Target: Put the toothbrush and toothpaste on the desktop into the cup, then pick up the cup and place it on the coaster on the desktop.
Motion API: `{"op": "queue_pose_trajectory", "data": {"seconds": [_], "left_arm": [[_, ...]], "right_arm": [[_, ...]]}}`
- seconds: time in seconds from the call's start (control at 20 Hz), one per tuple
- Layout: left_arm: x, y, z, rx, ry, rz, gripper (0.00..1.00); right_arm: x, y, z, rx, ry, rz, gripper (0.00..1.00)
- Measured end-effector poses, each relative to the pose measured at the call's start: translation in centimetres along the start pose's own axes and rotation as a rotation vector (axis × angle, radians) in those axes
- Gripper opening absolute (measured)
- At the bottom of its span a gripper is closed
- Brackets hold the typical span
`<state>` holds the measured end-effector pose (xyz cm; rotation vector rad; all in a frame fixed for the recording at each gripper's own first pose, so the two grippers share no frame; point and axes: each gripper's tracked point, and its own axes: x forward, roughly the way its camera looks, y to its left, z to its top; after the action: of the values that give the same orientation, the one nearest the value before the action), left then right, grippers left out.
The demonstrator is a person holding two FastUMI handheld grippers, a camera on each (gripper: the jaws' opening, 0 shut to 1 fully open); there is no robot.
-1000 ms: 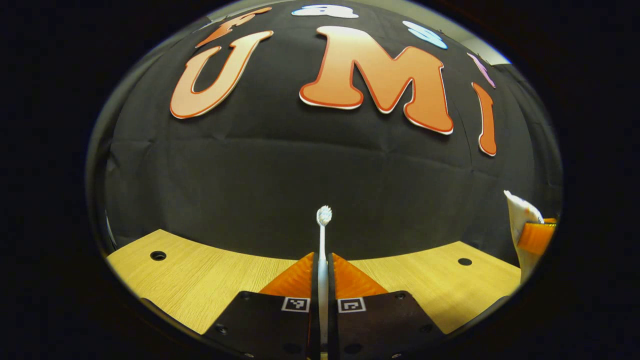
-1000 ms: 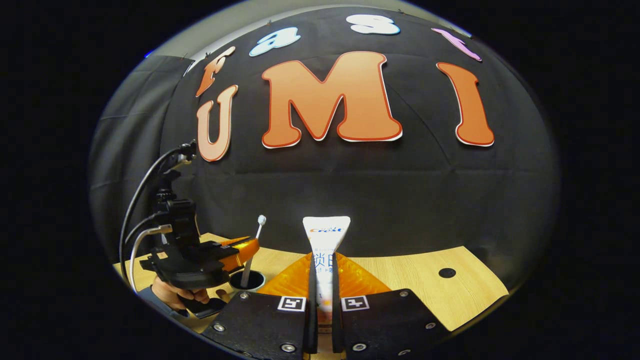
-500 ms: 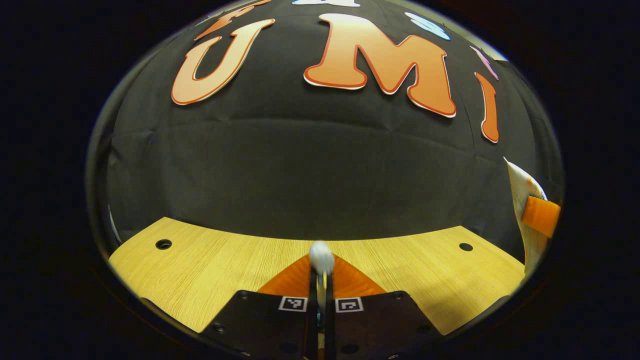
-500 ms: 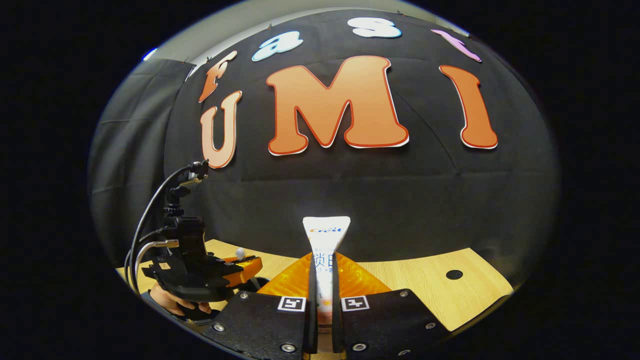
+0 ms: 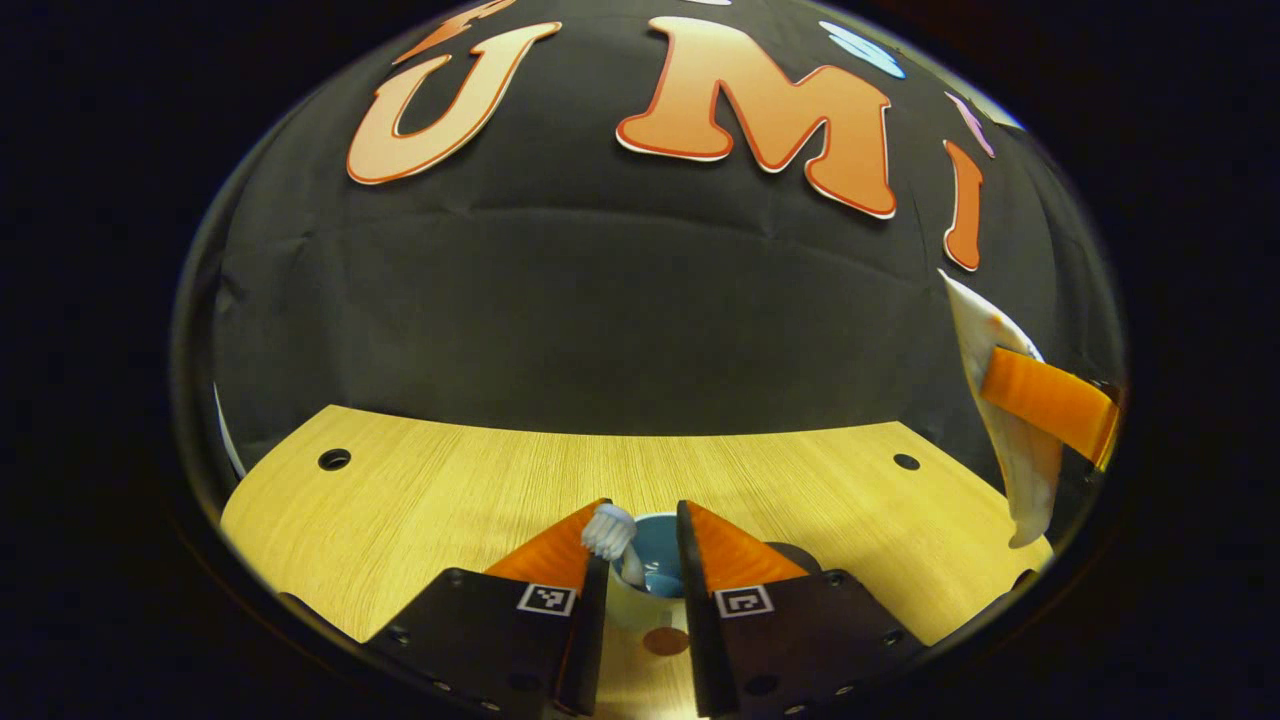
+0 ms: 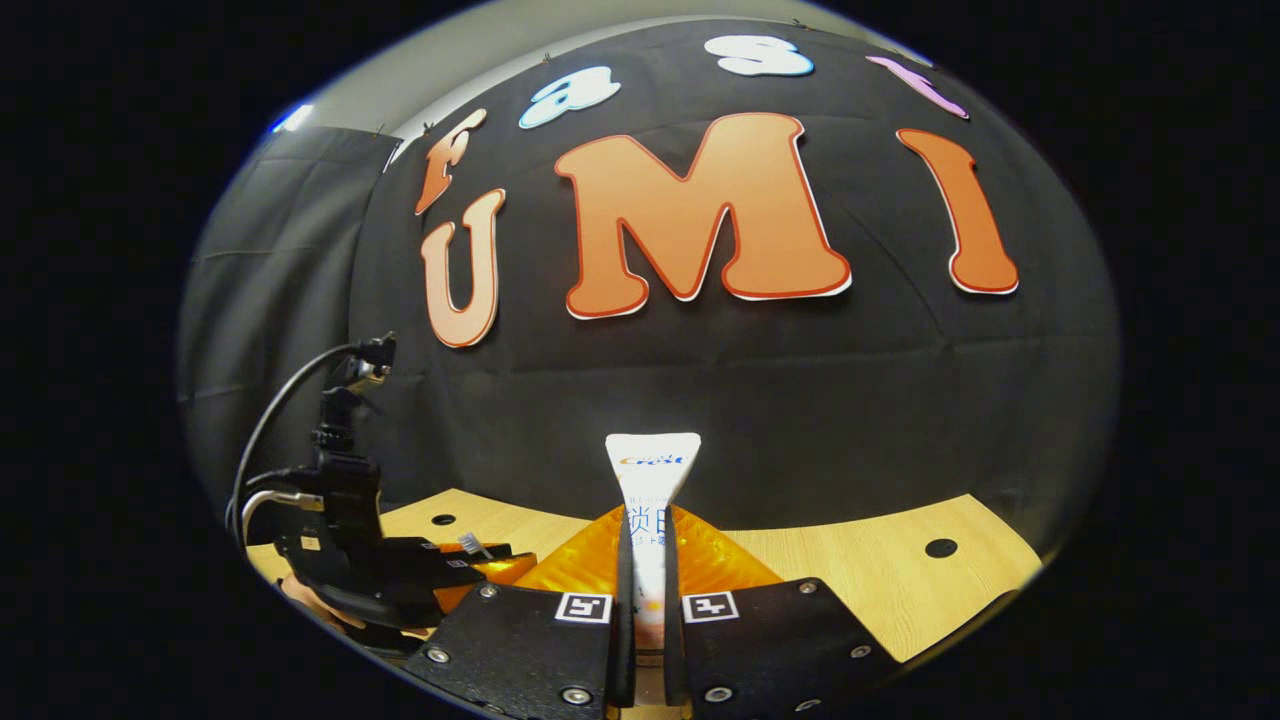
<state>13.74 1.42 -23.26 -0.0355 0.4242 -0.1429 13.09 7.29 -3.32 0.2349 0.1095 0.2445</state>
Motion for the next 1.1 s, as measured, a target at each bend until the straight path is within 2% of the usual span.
{"op": "queue_pose_trajectory", "data": {"seconds": [0.05,0.1,0.15,0.25,0.65,0.8,1.1], "left_arm": [[-0.6,0.1,0.2,0.009,-0.008,-0.003,0.39],[-1.2,0.0,0.4,0.003,-0.022,-0.009,0.58],[-2.0,-0.2,0.9,-0.002,-0.036,-0.016,0.83],[-3.4,0.3,1.4,0.007,-0.058,-0.003,0.96],[-8.0,2.9,0.3,-0.005,-0.072,0.042,0.97],[-9.6,3.9,0.2,0.027,-0.109,0.060,0.97],[-12.3,5.5,-0.9,0.029,-0.114,0.105,0.97]], "right_arm": [[0.3,0.2,0.0,0.009,-0.003,0.006,0.11],[0.5,0.5,0.1,0.021,-0.008,0.016,0.12],[0.8,0.9,0.2,0.032,-0.013,0.026,0.11],[1.2,1.3,0.5,0.046,-0.028,0.042,0.12],[3.0,5.2,1.5,0.087,-0.124,0.145,0.11],[3.5,7.6,1.0,0.093,-0.142,0.185,0.12],[5.8,9.7,0.2,0.073,-0.166,0.208,0.11]]}}
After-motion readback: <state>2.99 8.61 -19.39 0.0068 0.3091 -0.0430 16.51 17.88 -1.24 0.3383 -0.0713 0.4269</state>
